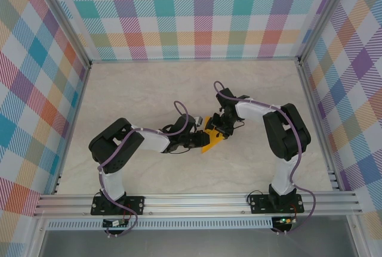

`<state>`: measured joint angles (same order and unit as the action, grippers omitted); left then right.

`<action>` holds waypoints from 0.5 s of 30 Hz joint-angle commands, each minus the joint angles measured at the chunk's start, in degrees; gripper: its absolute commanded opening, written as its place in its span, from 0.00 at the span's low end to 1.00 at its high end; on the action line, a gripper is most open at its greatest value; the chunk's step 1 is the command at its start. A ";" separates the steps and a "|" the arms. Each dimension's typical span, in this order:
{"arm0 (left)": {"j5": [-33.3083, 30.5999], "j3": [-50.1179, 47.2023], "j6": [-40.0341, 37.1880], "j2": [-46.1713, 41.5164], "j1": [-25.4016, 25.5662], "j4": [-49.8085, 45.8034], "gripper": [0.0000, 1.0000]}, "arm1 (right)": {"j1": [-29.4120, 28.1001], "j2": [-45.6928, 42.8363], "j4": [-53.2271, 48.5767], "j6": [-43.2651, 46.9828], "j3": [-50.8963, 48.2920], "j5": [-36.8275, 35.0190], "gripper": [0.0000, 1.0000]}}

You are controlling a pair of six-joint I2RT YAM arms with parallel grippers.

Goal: Fold a paper plane with a square sheet of paper (pick it up from the middle)

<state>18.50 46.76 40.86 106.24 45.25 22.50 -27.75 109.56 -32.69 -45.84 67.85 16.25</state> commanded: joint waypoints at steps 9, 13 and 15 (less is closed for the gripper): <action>-2.27 0.20 -0.69 1.42 0.49 -4.45 0.14 | 0.63 -0.36 -0.81 2.89 -2.56 -5.88 0.55; -2.81 -0.03 -0.64 1.47 0.53 -5.50 0.11 | 1.76 -8.06 2.93 5.52 -3.06 -3.60 0.56; -2.94 -0.18 -0.69 1.51 0.53 -5.75 0.09 | 2.00 -11.33 4.81 7.50 -4.29 -2.55 0.57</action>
<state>17.30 46.78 40.86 106.34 45.25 21.50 -26.50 103.44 -30.61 -42.17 64.60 14.41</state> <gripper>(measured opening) 0.098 0.565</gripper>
